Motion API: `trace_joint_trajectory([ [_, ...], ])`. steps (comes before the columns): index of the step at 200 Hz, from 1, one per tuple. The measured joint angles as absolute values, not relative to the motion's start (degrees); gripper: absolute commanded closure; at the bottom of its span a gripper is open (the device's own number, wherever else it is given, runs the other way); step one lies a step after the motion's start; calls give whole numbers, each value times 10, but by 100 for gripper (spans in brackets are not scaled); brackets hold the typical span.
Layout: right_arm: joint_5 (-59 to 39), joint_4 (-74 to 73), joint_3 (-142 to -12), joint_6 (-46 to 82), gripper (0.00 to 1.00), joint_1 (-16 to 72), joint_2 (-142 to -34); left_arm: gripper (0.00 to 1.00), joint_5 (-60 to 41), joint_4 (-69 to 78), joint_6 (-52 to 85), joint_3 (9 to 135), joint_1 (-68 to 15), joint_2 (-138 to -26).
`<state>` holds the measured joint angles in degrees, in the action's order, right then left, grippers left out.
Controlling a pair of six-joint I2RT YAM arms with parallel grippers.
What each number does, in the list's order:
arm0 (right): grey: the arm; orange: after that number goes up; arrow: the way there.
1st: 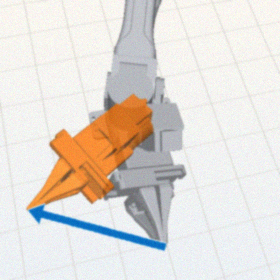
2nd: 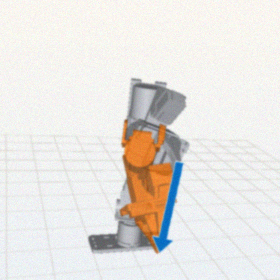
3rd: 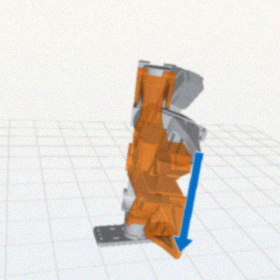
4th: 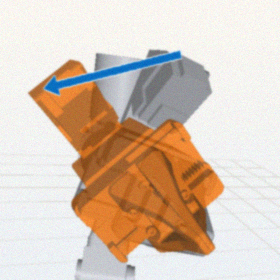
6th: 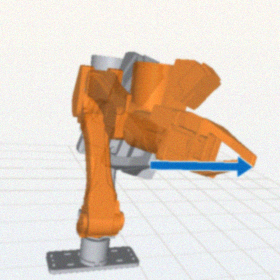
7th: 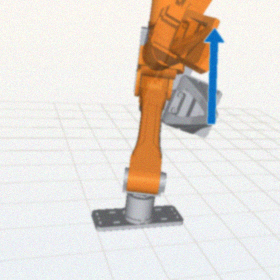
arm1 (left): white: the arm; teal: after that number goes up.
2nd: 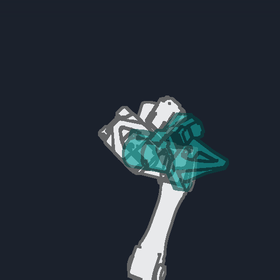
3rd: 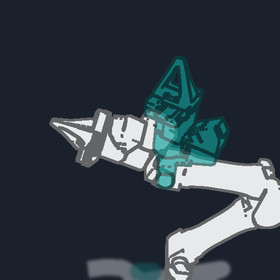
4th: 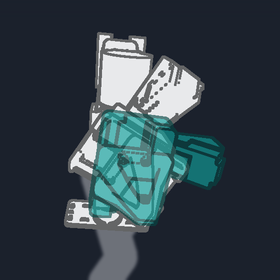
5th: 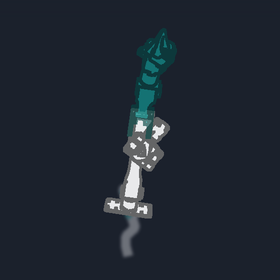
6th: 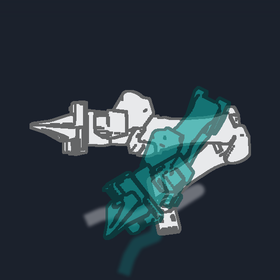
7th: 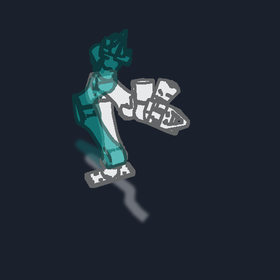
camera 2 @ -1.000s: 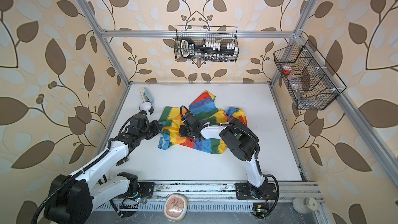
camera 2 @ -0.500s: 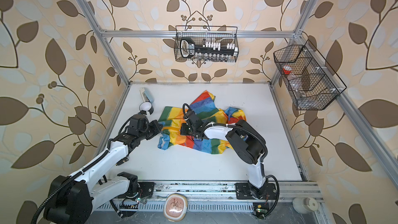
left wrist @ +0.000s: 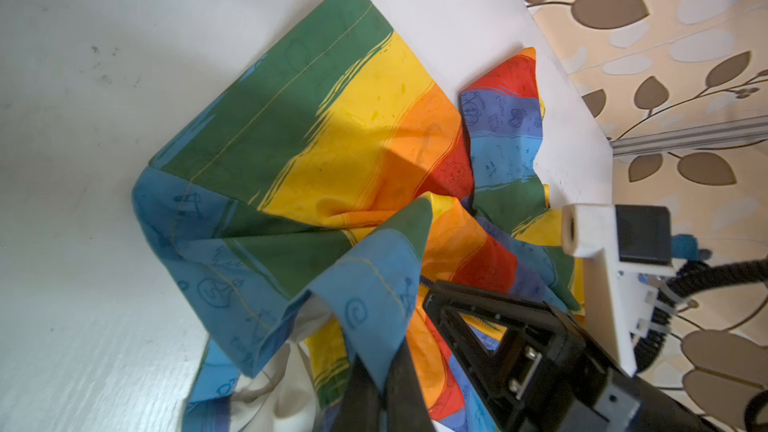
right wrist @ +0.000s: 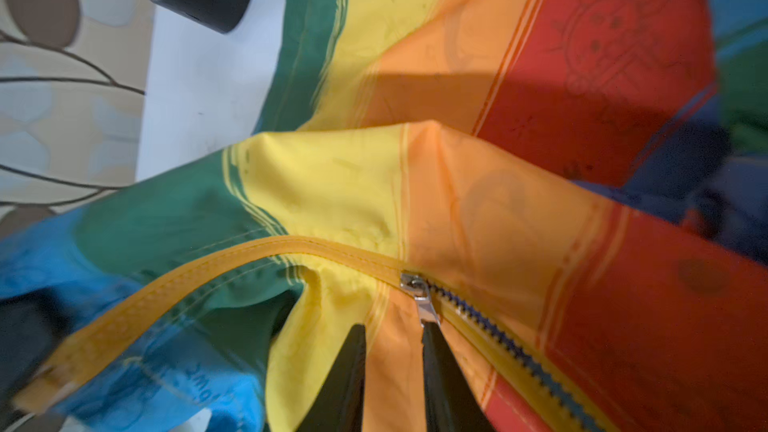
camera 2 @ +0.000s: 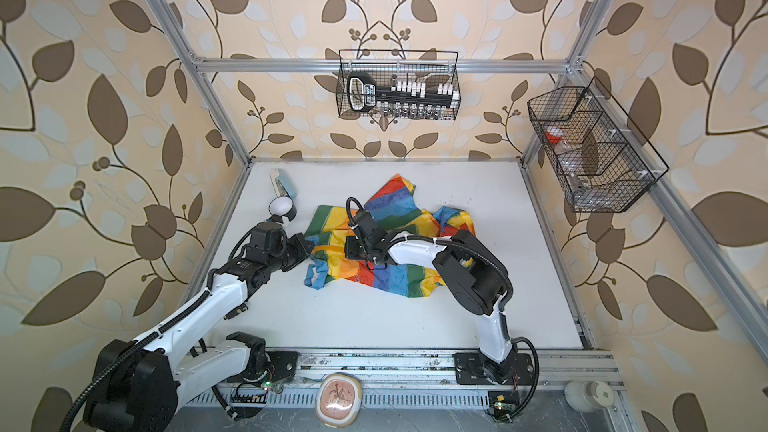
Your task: Zip up the jacket
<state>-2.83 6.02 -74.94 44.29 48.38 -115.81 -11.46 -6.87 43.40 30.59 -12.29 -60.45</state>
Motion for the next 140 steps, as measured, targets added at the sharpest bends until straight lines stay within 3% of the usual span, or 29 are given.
trace_joint_trajectory([
  [95,74,210,-875,354,68,509,-1233,100,-115,-32,456,253,-123,-619],
  [140,84,217,-883,338,76,510,-1242,100,-115,-27,465,240,-123,-612],
])
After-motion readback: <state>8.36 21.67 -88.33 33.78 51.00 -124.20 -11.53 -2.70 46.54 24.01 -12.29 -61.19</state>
